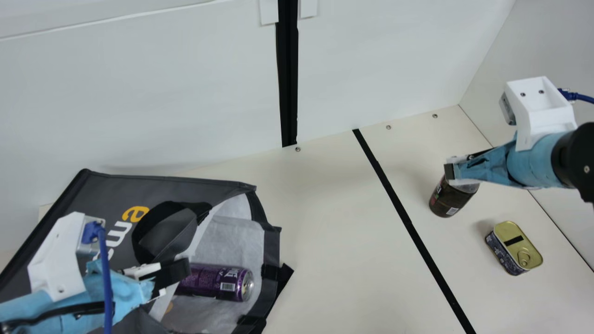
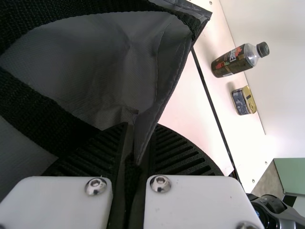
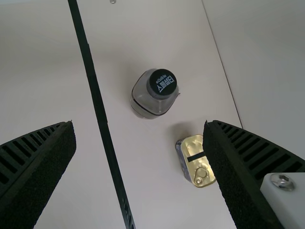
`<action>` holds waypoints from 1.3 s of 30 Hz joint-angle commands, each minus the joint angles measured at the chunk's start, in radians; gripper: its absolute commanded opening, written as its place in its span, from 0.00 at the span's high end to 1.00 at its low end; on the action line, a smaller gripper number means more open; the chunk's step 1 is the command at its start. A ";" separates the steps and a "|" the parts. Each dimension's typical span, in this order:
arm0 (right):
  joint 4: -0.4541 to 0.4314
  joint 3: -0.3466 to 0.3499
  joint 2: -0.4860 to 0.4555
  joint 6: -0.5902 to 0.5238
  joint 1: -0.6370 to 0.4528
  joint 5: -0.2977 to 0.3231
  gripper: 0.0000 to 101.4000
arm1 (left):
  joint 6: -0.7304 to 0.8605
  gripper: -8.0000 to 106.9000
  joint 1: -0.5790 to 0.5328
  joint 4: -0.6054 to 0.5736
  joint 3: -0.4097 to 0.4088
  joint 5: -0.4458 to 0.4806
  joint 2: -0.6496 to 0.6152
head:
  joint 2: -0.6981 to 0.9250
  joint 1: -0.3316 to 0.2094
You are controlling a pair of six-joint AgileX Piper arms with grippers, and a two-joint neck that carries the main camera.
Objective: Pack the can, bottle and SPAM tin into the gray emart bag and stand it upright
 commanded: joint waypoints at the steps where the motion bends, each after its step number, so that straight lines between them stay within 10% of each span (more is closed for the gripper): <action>1: 0.004 -0.015 0.025 -0.007 -0.005 0.001 0.06 | 0.000 1.00 0.000 0.000 0.000 0.000 0.000 | -0.002 -0.023; 39: 0.081 -0.193 0.343 -0.097 -0.111 0.001 0.06 | 0.000 1.00 0.000 0.000 0.000 0.000 0.000 | -0.002 -0.023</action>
